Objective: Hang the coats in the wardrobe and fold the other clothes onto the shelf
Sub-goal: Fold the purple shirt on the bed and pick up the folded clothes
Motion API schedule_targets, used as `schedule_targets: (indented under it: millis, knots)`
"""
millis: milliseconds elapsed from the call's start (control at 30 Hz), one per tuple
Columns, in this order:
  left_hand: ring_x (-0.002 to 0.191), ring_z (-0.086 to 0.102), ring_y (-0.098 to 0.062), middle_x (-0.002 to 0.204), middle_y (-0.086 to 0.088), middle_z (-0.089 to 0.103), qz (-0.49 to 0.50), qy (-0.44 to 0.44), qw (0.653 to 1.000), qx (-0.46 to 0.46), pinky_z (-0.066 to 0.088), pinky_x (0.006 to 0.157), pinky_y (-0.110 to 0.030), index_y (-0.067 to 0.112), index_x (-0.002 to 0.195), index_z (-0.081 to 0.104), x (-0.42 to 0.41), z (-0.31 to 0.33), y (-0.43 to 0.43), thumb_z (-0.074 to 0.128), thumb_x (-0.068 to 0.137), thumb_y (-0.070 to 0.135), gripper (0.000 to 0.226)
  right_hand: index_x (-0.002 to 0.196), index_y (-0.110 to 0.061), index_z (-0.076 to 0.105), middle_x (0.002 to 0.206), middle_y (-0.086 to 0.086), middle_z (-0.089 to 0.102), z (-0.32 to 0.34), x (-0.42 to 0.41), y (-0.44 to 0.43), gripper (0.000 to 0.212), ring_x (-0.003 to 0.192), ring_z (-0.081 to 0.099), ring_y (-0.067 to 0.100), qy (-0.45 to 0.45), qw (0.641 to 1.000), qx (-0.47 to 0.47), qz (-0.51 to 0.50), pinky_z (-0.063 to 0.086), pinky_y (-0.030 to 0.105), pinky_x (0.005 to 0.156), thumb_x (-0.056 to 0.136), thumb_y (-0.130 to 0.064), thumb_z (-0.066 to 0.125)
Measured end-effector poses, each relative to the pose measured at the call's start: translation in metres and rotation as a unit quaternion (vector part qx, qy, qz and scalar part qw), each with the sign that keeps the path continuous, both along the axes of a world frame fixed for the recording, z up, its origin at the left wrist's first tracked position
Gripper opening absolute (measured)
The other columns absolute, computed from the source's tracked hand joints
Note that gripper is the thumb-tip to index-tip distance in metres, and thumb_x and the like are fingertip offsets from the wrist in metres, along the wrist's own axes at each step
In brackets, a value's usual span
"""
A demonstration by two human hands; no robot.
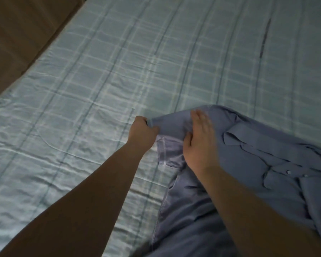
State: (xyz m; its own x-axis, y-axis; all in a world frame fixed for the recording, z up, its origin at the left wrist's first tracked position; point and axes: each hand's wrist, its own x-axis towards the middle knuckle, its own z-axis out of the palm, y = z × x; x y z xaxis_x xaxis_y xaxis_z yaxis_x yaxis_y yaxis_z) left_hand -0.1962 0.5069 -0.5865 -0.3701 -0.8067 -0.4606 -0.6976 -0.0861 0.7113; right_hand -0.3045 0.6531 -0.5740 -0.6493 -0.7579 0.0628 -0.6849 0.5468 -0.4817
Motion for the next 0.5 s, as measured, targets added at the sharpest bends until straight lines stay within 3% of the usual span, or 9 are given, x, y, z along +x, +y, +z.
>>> schedule_targets:
  millis: [67,133,200,267,367,500]
  knots:
    - [0.059,0.049,-0.013,0.073,-0.001,0.053,-0.01,-0.02,0.999,-0.028,0.034,0.042,-0.021,0.002,0.099,0.059,0.0,0.002,0.002,0.064,0.087,0.017,0.02,0.151,-0.006,0.031,0.156,0.016,0.032,-0.008,0.005,0.025,0.058,0.146,0.027,0.033,0.058,0.995,0.075,-0.028,0.022,0.048,0.12,0.097,-0.026,0.035]
    - [0.061,0.048,-0.012,0.072,0.003,0.051,-0.037,-0.018,0.996,-0.08,0.031,0.047,-0.024,0.009,0.097,0.052,-0.003,0.012,0.005,0.056,0.094,0.02,0.012,0.153,-0.007,0.025,0.159,0.015,0.027,-0.018,0.008,0.039,0.063,0.148,0.022,0.033,0.059,0.986,0.155,-0.033,0.019,0.051,0.12,0.098,-0.037,0.027]
    - [0.059,0.046,-0.009,0.069,0.003,0.047,-0.059,0.016,0.99,-0.13,0.031,0.047,-0.018,0.012,0.099,0.043,-0.01,0.027,0.009,0.048,0.1,0.017,0.007,0.155,-0.009,0.02,0.162,0.012,0.022,-0.03,0.011,0.043,0.067,0.15,0.017,0.031,0.059,0.978,0.197,-0.03,0.015,0.053,0.12,0.099,-0.045,0.023]
    - [0.057,0.044,-0.006,0.067,0.003,0.045,-0.096,0.045,0.979,-0.173,0.032,0.045,-0.012,0.014,0.101,0.038,-0.017,0.046,0.015,0.043,0.102,0.014,0.006,0.156,-0.01,0.016,0.163,0.011,0.017,-0.038,0.013,0.041,0.069,0.151,0.012,0.03,0.059,0.974,0.217,-0.027,0.01,0.055,0.12,0.098,-0.047,0.022]
    - [0.053,0.045,-0.007,0.065,0.003,0.048,-0.176,0.042,0.962,-0.204,0.03,0.042,-0.015,0.019,0.1,0.037,-0.034,0.069,0.031,0.042,0.103,0.019,0.006,0.156,-0.008,0.019,0.163,0.013,0.018,-0.04,0.013,0.039,0.07,0.151,0.012,0.03,0.041,0.976,0.211,-0.036,0.01,0.057,0.119,0.098,-0.048,0.021]
    - [0.059,0.05,-0.01,0.072,0.001,0.054,-0.226,0.081,0.96,-0.148,0.035,0.048,-0.016,0.017,0.099,0.04,-0.069,0.091,0.073,0.042,0.102,0.026,0.011,0.156,-0.006,0.007,0.165,0.013,0.005,-0.016,0.004,0.063,0.077,0.152,0.003,0.028,0.003,0.983,0.185,-0.021,0.012,0.05,0.122,0.094,-0.05,0.01]
